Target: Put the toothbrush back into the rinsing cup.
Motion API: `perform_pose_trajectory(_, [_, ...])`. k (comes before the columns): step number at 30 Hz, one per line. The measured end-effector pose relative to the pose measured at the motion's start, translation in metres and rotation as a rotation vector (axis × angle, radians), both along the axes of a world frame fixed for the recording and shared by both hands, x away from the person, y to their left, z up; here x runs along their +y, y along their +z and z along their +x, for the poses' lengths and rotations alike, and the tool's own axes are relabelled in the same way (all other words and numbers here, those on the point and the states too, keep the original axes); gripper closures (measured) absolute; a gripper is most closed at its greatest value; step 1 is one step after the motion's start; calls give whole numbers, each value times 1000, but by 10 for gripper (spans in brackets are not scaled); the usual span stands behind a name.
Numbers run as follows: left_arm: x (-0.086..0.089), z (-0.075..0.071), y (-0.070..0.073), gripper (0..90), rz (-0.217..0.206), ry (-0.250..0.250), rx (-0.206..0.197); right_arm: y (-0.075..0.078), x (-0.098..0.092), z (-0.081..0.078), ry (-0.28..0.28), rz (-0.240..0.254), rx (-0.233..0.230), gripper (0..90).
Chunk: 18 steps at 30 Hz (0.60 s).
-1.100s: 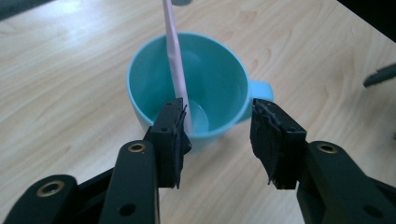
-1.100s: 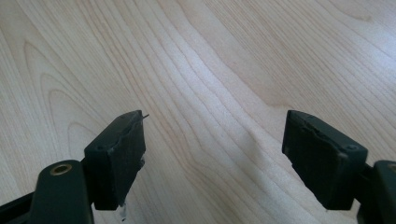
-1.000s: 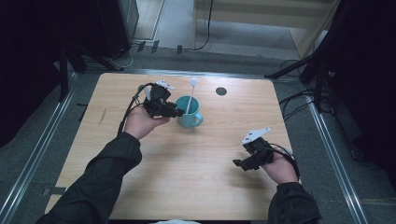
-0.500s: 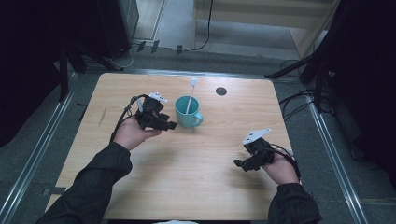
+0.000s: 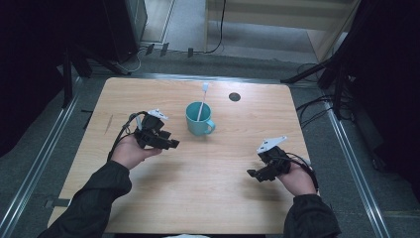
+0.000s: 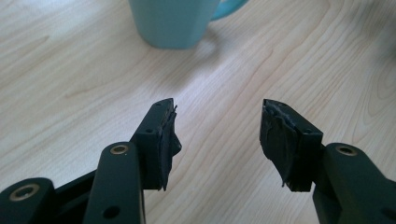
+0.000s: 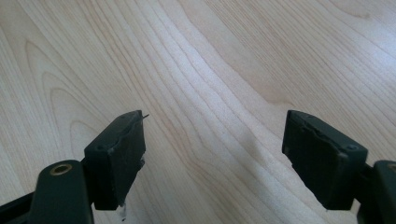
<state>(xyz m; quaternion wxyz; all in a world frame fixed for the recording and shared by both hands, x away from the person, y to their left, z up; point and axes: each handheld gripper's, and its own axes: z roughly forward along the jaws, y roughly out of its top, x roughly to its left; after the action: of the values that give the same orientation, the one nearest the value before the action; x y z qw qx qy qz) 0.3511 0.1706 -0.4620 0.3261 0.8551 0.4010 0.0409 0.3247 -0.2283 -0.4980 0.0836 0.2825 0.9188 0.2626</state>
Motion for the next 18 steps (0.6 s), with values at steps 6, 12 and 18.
perform_pose_trajectory(6, [9,-6,-3,428,-2,7,1,0,1,0,6,-2,0,212])
perform_pose_trajectory(12, [20,-14,-10,415,8,9,18,0,3,1,21,-10,-5,212])
perform_pose_trajectory(18, [32,-24,-19,405,12,38,44,0,6,3,35,-18,-2,212])
